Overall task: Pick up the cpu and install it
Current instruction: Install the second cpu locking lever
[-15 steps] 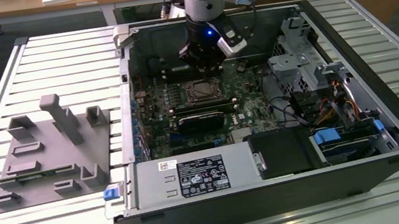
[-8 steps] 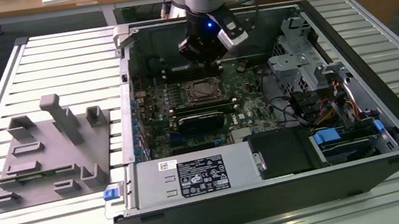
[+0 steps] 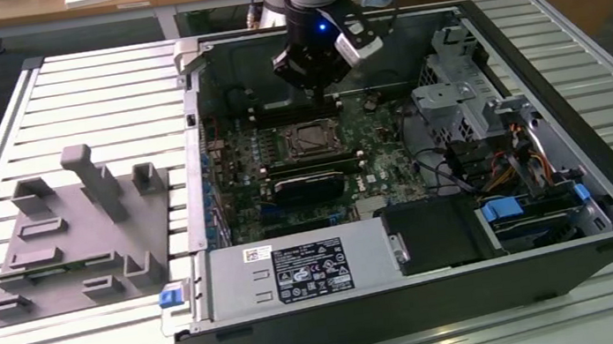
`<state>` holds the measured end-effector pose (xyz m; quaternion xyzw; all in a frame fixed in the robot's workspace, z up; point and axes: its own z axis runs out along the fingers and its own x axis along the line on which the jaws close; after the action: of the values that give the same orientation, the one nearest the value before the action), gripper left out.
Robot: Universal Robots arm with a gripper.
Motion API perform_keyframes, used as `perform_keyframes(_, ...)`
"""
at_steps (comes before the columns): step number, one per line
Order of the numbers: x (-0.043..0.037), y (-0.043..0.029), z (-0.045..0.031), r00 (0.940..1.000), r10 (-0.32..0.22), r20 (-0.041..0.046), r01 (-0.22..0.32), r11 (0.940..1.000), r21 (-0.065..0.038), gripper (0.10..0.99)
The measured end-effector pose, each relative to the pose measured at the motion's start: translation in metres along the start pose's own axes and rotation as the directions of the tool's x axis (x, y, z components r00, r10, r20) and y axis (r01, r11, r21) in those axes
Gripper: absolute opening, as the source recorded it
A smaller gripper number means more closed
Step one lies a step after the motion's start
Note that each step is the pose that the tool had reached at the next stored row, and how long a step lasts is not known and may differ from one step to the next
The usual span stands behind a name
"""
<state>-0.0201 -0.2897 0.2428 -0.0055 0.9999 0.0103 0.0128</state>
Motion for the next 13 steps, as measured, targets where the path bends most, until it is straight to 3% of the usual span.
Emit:
perform_keyframes(6, 0.0002, -0.0103, -0.0003, 1.0, 0.0, -0.0002, 0.0, 1.0, 0.002, 0.106)
perform_keyframes(13, 0.0004, -0.0299, -0.0007, 1.0, 0.0, -0.0004, 0.0, 1.0, 0.007, 0.106)
